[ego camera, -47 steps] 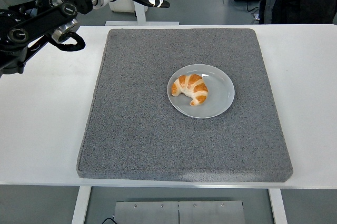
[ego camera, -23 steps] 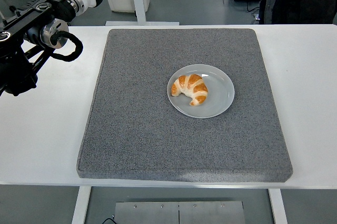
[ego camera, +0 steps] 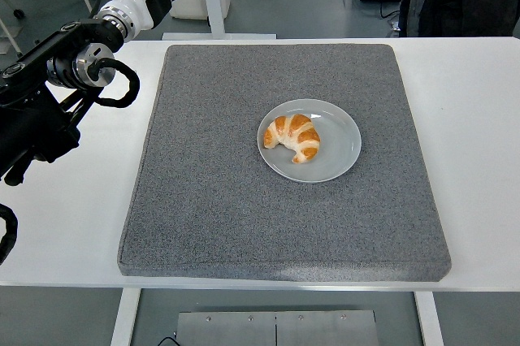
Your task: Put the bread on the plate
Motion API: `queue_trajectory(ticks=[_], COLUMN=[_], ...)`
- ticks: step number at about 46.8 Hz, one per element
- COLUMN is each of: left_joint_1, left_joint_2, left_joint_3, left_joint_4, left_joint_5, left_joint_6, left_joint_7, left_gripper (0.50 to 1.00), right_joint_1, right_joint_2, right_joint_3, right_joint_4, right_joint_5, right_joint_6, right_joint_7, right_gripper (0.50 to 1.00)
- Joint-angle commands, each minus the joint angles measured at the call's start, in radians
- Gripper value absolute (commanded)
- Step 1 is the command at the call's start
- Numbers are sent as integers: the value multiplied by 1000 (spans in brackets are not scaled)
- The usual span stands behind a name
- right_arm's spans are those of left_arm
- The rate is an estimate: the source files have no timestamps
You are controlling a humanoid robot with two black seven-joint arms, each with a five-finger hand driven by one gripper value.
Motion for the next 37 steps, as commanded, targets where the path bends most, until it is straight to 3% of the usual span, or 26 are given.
queue_trajectory(ticks=[1,7,17,27,37], left_joint_1=[2,8,8,9,8], left_joint_2=[-27,-56,-119,-130,-132], left_joint_3=[-11,-16,-17,-14,-7], left_joint_4=[29,85,286,319,341], left_joint_5=[-16,-44,-134,-169,-168], left_joint_6=[-2,-28,-129,-149,-166], left_joint_7=[0,-3,-12,-49,-49], left_gripper=[986,986,986,986,986], right_joint_1=[-4,-6,-20,-26,-27], right_joint_2=[0,0,0,0,0], right_joint_3=[1,2,2,4,4], right_joint_4=[-1,-8,-8,-9,-11], right_joint_5=[0,1,3,3,5], right_joint_6=[-1,-2,-4,-5,-8], right_joint_7=[0,-2,-2,-2,-2], right_gripper=[1000,1000,1000,1000,1000])
